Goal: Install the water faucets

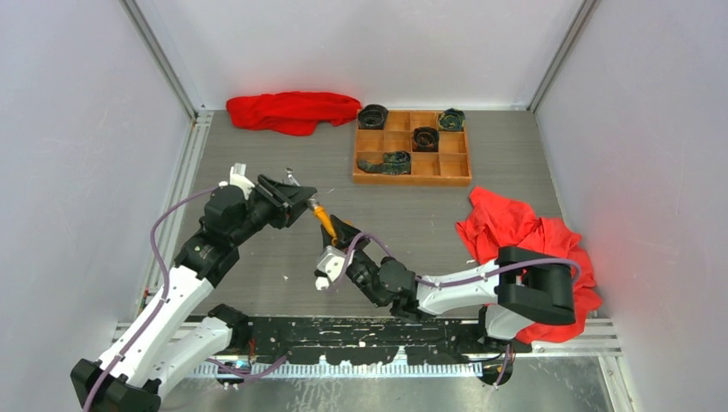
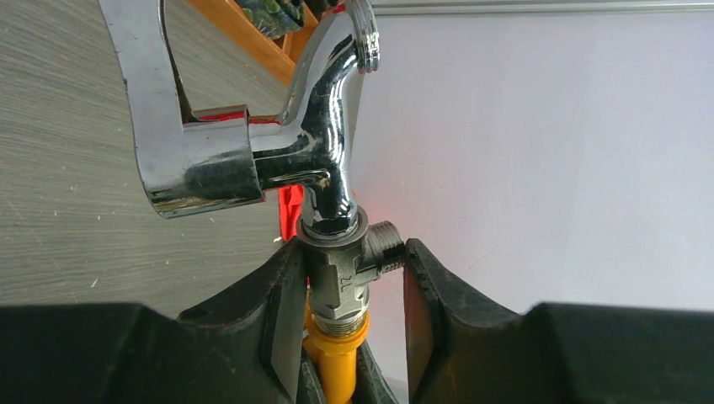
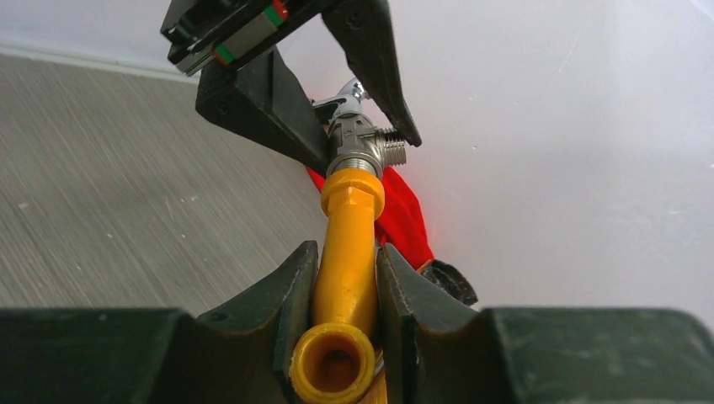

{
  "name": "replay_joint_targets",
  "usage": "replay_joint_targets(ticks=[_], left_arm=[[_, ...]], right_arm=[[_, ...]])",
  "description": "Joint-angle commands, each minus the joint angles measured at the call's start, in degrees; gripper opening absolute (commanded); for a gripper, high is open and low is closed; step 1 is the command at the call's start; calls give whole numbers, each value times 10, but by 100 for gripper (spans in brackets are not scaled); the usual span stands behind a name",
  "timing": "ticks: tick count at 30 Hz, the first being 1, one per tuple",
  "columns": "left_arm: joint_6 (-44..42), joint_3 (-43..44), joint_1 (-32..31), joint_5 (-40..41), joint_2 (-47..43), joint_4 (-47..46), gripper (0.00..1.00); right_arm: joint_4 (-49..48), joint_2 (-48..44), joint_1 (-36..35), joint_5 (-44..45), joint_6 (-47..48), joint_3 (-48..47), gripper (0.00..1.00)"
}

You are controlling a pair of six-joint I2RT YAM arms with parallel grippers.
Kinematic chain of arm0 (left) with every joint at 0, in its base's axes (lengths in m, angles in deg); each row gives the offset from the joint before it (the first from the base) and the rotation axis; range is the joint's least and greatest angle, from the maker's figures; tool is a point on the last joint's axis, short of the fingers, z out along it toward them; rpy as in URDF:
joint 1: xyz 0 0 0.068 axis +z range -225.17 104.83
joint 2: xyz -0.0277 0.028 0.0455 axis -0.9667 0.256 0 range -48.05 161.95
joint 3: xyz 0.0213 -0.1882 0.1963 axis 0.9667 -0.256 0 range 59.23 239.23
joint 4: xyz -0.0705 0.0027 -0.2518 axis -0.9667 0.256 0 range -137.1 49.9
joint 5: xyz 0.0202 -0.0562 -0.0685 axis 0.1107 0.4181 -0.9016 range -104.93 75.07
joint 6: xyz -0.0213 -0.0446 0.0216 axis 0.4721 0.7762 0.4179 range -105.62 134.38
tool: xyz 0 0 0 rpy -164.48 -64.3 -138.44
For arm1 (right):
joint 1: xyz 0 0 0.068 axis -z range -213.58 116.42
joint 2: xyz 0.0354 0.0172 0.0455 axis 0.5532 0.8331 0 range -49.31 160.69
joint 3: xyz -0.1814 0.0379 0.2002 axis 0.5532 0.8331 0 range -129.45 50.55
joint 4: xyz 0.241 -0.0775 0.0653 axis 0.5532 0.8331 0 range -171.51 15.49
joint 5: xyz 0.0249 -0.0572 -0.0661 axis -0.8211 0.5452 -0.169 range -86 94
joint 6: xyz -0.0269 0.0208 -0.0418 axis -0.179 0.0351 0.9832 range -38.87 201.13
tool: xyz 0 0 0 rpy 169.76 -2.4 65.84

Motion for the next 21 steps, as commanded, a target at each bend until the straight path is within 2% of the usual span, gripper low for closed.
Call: replay_joint_targets(ticks=[1, 21], left_arm=[[-5, 10, -9, -26, -23, -87, 0], [-10, -1, -9, -25, -29, -96, 0]], right_arm=[[-38, -39, 4, -26, -131, -29, 0], [-6, -64, 4, -67, -191, -28, 0]])
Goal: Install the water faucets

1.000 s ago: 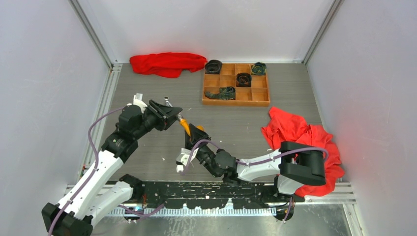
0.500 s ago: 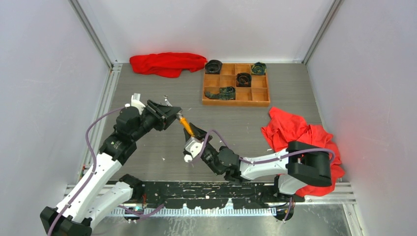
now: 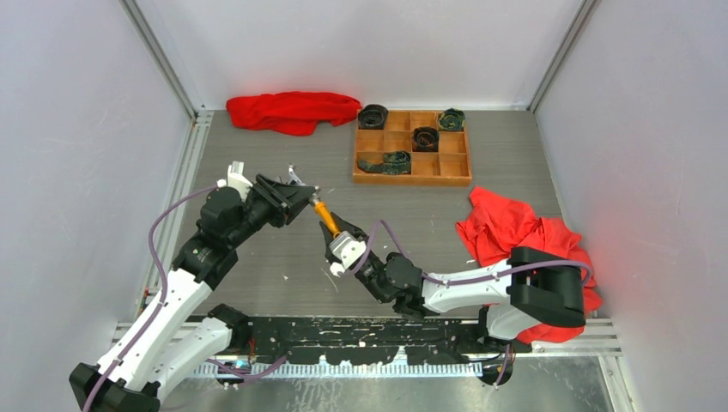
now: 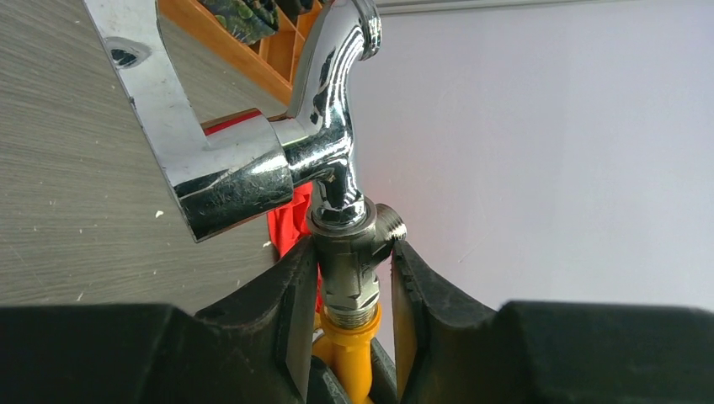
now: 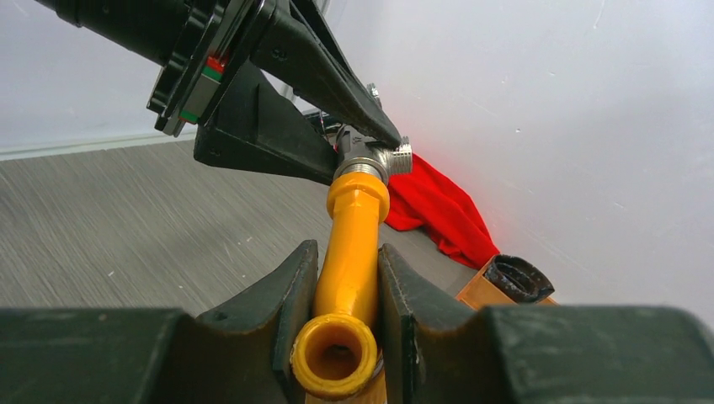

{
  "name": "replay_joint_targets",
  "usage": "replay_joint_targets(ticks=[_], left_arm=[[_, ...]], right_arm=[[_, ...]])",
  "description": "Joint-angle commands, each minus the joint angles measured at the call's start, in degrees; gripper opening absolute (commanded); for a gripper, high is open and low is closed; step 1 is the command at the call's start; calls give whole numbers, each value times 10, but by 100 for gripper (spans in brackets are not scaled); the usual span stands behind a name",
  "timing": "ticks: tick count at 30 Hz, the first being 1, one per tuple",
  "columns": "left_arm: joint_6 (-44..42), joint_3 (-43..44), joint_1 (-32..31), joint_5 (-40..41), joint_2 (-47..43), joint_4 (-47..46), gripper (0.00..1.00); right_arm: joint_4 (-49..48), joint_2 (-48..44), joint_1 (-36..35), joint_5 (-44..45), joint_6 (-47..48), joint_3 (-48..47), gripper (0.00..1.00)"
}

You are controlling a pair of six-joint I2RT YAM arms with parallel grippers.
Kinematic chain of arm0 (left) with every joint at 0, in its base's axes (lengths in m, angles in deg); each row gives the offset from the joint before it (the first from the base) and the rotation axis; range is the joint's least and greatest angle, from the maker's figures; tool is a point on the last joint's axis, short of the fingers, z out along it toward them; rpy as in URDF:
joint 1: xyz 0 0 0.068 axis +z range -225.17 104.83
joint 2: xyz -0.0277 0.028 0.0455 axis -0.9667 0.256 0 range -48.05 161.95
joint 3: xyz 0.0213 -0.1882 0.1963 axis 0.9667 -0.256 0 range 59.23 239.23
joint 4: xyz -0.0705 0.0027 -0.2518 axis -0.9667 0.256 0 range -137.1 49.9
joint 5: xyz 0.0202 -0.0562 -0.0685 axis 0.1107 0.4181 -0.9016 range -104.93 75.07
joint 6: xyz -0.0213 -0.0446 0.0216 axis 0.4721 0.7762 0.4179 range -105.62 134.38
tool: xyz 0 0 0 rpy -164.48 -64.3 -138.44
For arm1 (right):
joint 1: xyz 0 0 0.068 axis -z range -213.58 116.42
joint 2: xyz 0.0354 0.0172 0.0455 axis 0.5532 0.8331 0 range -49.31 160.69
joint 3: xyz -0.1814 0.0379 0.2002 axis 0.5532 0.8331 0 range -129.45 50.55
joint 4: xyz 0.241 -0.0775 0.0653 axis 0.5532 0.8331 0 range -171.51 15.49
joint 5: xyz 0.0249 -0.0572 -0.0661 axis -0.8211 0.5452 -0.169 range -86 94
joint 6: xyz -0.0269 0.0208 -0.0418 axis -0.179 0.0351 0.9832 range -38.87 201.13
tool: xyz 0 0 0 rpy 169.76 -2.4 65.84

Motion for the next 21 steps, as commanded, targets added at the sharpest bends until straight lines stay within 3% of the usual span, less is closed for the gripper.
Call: replay_joint_targets(ticks=[1, 21], left_arm=[[-3, 3, -6, -23, -13, -72, 0], [3, 7, -7, -33, 5, -90, 1]], right_arm=[[-16, -34, -5, -61, -43, -23, 0], [-27, -71, -2, -100, -165, -8, 0]])
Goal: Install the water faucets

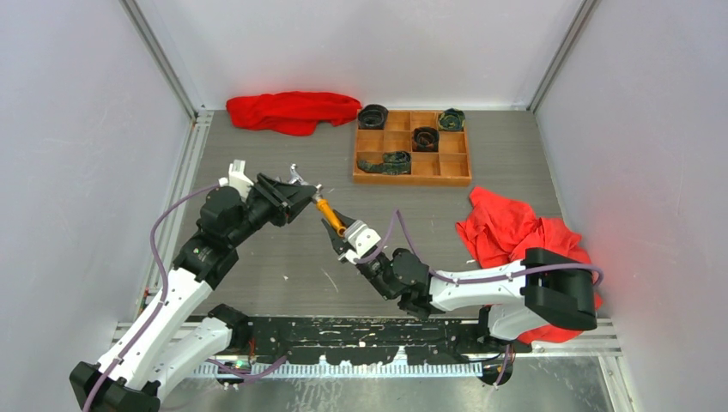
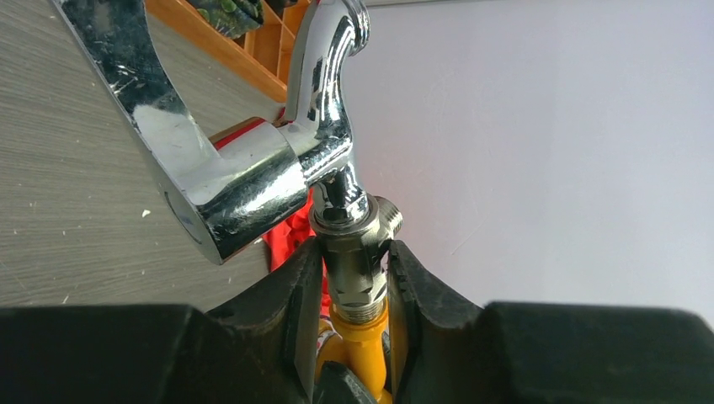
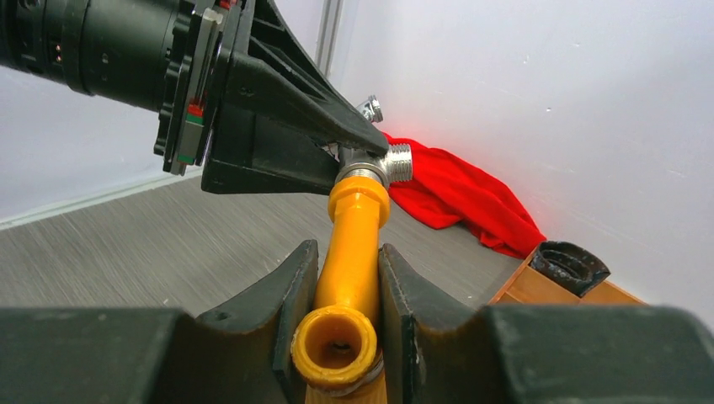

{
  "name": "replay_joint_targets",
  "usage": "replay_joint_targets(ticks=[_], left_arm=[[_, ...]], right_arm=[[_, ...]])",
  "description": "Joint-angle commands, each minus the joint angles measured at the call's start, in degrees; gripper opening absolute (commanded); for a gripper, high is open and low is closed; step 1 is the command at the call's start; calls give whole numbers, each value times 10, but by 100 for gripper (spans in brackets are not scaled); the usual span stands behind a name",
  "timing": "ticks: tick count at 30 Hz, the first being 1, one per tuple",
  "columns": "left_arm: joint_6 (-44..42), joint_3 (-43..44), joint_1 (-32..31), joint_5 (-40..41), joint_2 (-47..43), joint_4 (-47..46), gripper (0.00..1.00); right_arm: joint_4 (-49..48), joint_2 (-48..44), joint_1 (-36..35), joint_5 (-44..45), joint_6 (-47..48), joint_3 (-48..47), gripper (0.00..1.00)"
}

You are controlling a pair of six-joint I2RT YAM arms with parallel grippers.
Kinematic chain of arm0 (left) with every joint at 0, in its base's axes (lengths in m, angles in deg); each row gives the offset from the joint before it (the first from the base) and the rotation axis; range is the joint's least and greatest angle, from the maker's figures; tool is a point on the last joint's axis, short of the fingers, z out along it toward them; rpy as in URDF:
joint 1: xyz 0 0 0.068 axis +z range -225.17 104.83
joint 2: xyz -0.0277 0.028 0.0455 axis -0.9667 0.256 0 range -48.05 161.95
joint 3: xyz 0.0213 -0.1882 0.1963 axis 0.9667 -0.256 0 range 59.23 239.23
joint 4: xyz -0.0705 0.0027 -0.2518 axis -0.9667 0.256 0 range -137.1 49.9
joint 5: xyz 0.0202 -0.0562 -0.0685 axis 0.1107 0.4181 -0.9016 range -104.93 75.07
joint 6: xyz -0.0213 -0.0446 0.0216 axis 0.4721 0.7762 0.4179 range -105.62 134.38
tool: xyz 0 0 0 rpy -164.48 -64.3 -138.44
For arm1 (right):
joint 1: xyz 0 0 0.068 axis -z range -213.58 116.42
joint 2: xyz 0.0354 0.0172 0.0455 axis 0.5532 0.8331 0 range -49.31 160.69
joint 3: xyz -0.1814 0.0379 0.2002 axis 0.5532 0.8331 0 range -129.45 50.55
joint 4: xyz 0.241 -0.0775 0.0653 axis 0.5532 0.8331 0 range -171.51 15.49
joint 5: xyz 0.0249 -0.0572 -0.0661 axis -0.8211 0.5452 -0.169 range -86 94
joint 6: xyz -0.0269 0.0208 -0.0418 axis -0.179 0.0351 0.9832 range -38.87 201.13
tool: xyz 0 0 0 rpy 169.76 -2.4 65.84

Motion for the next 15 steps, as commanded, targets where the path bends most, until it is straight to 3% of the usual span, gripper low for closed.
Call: replay_joint_targets(ticks=[1, 15], left_arm=[[1, 7, -7, -21, 2, -75, 6], [3, 0, -8, -23, 10, -89, 33]], right_arm=[[-60, -35, -12, -91, -68, -8, 0], [-60, -59, -12, -125, -103, -3, 0]])
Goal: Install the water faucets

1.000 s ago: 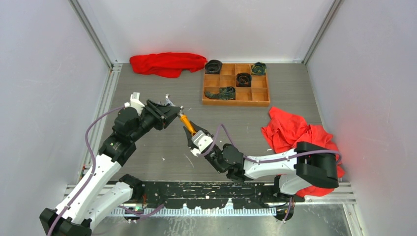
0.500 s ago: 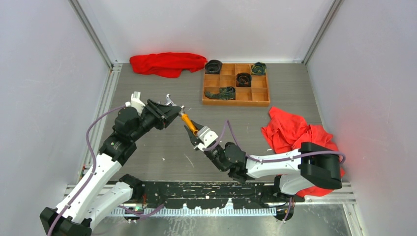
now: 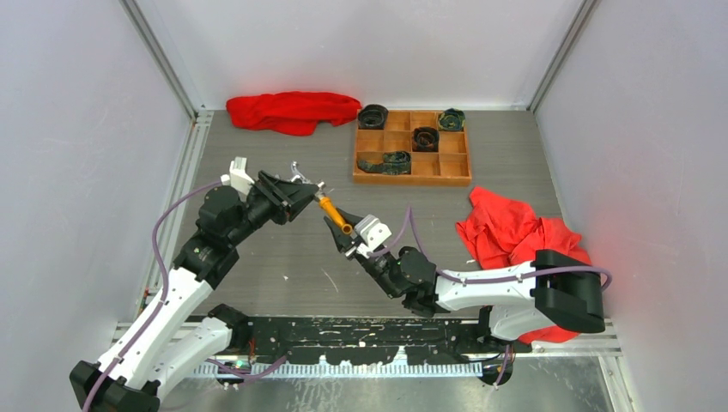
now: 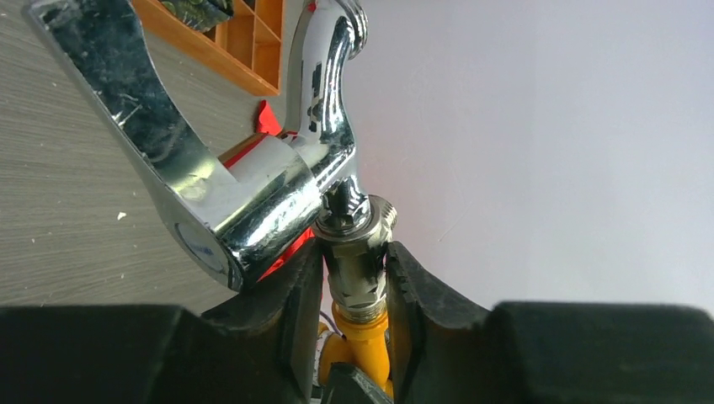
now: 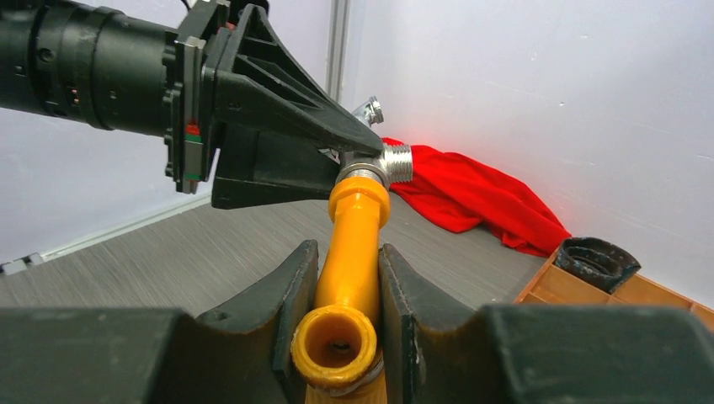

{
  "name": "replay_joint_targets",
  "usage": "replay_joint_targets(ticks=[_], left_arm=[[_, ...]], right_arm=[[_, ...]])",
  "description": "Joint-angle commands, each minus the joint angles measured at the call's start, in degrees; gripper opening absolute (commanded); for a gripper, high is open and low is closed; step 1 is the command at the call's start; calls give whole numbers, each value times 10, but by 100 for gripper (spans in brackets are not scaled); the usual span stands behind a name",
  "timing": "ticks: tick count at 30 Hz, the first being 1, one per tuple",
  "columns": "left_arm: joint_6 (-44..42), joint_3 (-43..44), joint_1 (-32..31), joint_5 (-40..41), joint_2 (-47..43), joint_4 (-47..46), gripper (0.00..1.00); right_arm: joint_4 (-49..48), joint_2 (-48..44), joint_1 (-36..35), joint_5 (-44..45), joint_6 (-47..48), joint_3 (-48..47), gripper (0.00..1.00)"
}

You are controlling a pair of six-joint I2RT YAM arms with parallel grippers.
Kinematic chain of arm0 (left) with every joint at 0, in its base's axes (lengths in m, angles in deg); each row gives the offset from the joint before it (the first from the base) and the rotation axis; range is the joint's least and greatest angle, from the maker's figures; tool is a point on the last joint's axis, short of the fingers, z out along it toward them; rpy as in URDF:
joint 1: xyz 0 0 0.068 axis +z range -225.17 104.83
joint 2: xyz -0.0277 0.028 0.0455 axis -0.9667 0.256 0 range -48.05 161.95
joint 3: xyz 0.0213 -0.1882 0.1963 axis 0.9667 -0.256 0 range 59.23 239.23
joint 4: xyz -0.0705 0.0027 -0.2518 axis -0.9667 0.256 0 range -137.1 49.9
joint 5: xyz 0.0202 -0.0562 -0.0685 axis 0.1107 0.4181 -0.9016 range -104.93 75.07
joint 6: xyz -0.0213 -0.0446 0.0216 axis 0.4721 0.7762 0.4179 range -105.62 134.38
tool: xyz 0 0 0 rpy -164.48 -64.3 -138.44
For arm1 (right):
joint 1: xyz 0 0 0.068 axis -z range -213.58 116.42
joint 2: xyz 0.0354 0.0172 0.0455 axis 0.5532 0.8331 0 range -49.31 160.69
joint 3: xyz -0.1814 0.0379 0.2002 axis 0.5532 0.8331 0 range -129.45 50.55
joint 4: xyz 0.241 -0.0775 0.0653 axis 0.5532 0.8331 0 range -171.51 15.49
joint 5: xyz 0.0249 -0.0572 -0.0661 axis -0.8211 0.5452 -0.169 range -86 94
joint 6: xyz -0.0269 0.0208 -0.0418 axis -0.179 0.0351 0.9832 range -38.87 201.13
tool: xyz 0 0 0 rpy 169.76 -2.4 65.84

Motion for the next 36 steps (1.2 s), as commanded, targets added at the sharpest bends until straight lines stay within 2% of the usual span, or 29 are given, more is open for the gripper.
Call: replay_joint_targets(ticks=[1, 5, 8, 9, 11, 12, 17, 20, 24, 30, 33, 36], left_arm=[[1, 0, -7, -6, 8, -60, 35], [2, -4, -7, -8, 11, -67, 41], [3, -5, -7, -9, 12, -69, 41], [3, -6, -7, -8, 12, -69, 39], [4, -7, -7, -5, 11, -69, 28], [5, -7, -7, -3, 10, -69, 26], [7, -8, -7, 6, 4, -64, 23], [12, -8, -7, 11, 5, -61, 1], [14, -7, -8, 14, 9, -73, 0], [20, -36, -9, 33, -11, -131, 0], [27, -59, -9, 44, -21, -170, 0], [20, -63, -9, 50, -28, -184, 0]], right_arm=[[-64, -29, -18, -121, -45, -11, 0], [-59, -31, -18, -130, -49, -14, 1], [-61, -30, -18, -132, -54, -14, 1], [-62, -30, -18, -129, -56, -13, 1], [-63, -29, -19, -122, -58, -14, 1], [-65, -29, -18, -117, -61, -14, 1], [-72, -24, -18, -86, -80, -12, 1], [-71, -16, -19, -86, -92, -13, 1], [-70, -4, -18, -84, -108, -16, 0], [-78, -19, -3, -30, -254, -6, 0], [-28, -43, 58, -111, -412, 1, 0], [-22, -47, 85, -149, -495, 3, 0]])
